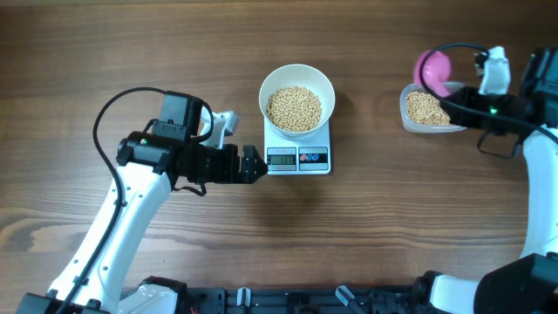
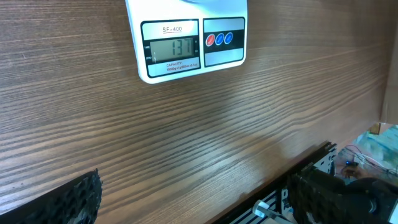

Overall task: Scoop item into bowl and weigh 150g on scale
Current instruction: 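Return the empty scoop rightward to the soybean container, then lower the scoop into the soybeans and drag it to fill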

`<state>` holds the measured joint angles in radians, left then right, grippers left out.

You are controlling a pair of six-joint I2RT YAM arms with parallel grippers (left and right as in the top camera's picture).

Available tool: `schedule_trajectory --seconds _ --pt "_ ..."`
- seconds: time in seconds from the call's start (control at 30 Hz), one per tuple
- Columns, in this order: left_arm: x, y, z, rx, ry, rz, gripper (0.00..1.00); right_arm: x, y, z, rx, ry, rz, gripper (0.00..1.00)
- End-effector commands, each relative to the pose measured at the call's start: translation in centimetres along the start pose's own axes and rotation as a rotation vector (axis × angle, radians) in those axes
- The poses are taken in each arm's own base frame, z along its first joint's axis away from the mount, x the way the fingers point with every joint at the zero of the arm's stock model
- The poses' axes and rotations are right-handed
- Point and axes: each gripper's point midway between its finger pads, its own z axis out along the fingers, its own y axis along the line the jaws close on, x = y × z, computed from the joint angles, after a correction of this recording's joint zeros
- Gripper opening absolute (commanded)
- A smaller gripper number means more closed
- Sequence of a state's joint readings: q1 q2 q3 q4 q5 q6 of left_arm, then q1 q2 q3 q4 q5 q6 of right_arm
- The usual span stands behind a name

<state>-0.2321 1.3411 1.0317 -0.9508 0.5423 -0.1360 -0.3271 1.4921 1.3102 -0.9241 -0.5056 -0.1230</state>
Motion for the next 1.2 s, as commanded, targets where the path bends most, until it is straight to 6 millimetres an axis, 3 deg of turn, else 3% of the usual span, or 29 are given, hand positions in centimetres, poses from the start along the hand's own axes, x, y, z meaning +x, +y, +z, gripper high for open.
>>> schedule_trajectory --seconds 0.0,0.23,0.6,0.83,1.17 --pt "0.0 0.2 0.0 -0.010 0.000 -0.003 1.00 0.1 -4.4 -1.4 0.278 0.017 0.003 0.04" --pt "0.0 0.2 0.0 -0.010 0.000 -0.003 1.00 0.8 -6.5 -1.6 0.388 0.057 -0.034 0.04" --pt "0.0 0.2 0.0 -0.010 0.000 -0.003 1.00 4.7 -7.1 1.8 0.408 0.231 -0.062 0.04" --pt "0.0 0.2 0.0 -0.010 0.000 -0.003 1.00 4.3 -6.2 3.9 0.423 0.251 -0.131 0.04" --pt "0.0 0.2 0.0 -0.010 0.000 -0.003 1.00 5.7 -6.6 5.7 0.492 0.349 -0.182 0.05"
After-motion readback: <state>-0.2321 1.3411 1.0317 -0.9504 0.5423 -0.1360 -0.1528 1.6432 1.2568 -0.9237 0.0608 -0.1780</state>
